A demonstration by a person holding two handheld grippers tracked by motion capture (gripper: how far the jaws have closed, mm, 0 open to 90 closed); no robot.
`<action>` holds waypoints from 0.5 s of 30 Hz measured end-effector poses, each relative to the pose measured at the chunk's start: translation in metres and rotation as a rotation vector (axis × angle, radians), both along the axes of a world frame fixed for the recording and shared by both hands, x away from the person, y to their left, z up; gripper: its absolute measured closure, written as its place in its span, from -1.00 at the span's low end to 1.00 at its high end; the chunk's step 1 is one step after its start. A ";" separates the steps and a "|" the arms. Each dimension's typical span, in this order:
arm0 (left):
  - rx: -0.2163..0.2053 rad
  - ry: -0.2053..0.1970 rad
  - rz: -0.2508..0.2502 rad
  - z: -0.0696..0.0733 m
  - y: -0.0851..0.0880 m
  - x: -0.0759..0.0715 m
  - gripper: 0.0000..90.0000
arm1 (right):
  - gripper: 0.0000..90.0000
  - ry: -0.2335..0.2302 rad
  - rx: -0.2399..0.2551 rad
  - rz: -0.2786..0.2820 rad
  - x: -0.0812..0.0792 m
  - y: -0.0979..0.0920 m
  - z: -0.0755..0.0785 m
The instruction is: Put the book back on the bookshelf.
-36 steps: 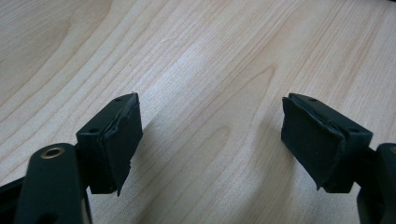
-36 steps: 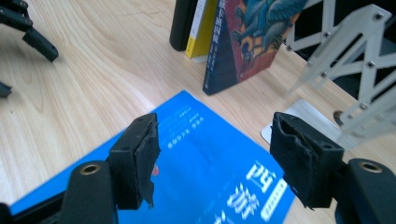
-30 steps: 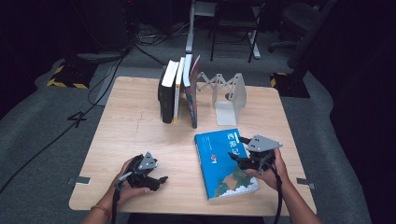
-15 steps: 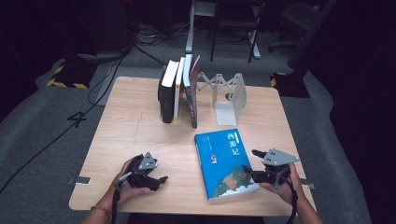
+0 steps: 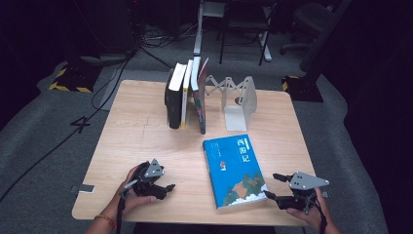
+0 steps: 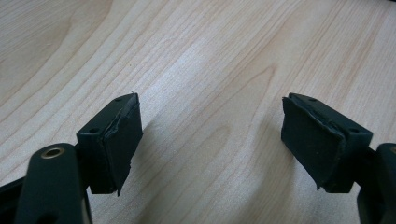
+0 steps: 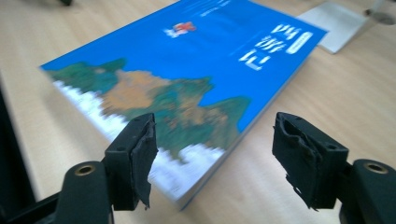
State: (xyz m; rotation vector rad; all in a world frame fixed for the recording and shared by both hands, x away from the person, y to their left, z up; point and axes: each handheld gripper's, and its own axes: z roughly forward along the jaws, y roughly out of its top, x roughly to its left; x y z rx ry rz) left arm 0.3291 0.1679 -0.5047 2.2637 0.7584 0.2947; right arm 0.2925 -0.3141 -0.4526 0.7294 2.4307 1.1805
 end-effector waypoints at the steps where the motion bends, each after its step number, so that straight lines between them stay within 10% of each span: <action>1: 0.000 0.000 0.000 0.000 0.000 0.000 -0.54 | -0.31 0.007 0.003 0.007 -0.003 0.000 -0.003; 15: 0.004 0.005 -0.008 0.001 -0.003 -0.002 -0.53 | -0.34 0.104 -0.072 0.054 -0.009 0.008 -0.038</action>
